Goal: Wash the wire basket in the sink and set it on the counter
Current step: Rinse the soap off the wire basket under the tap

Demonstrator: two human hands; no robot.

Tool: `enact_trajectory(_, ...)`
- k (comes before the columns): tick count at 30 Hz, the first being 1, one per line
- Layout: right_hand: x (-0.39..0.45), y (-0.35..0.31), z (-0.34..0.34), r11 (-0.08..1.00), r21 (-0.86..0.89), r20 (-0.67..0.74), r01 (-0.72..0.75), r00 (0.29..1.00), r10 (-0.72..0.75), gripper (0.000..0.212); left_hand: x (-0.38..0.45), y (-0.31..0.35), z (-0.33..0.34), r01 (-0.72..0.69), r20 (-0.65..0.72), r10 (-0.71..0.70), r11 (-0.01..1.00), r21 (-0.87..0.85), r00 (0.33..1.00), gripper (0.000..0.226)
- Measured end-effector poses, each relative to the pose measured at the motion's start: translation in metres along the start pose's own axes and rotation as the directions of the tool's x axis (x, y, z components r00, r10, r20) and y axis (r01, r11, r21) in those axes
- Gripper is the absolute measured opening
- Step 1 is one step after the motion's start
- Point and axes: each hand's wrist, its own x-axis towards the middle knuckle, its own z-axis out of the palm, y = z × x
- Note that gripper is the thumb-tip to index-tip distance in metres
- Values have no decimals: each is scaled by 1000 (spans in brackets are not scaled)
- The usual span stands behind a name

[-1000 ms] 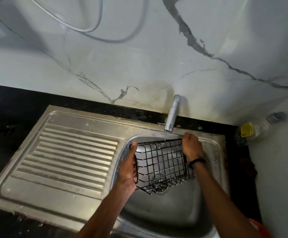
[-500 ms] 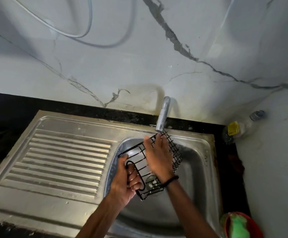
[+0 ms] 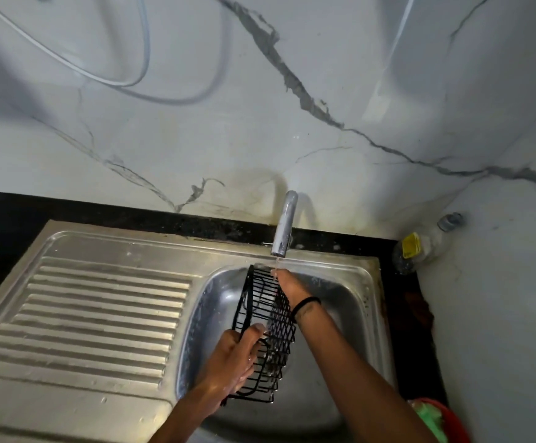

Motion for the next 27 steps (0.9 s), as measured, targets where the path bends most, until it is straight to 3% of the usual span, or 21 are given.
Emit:
enact_trajectory(2,-14,-7,0,1000,3,40,-18,999,18,36,3,-2,-6,-75,51,68,985,153,996,72)
enact_trajectory(4,-21,-13,-2,1000,-24,76,-9,997,11,41,0,-2,-12,-161,136,116,909,384,984,70)
enact_trajectory(7,-14,-19,-9,996,-69,81,51,996,-46,68,-8,-5,-13,-263,237,130,661,703,963,73)
enact_trajectory(9,-11,-18,-14,989,-135,87,55,995,-43,81,-12,-11,-7,-328,289,156,430,841,945,72)
enact_trajectory(11,-11,-10,-19,967,-252,102,48,995,-22,70,-15,-16,-2,-371,328,200,241,897,923,73)
enact_trajectory(13,-10,-1,-24,967,-251,96,44,995,-20,40,-17,-20,-3,-386,343,225,185,904,912,73)
enact_trajectory(14,-10,3,-27,979,-203,84,28,996,-12,28,-19,-20,-5,-395,349,234,194,898,907,75)
enact_trajectory(17,-2,21,-42,993,-107,-14,-51,999,50,17,-22,-19,-16,-424,369,237,259,868,899,79)
enact_trajectory(20,-2,37,-58,999,10,-100,-38,994,39,11,-9,-26,-32,-462,309,378,436,772,873,57)
enact_trajectory(22,-10,42,-63,994,105,-137,33,990,-18,10,13,-37,-49,-429,154,541,430,794,827,45)
enact_trajectory(24,-16,48,-67,968,216,-172,126,981,-89,20,34,-45,-64,-320,-71,576,547,773,814,35)
enact_trajectory(25,-17,51,-69,951,250,-210,181,969,-129,25,42,-51,-71,-270,-182,508,687,675,842,30)
enact_trajectory(27,-23,54,-71,918,258,-323,301,922,-212,21,53,-57,-79,-46,-256,115,964,261,960,40)
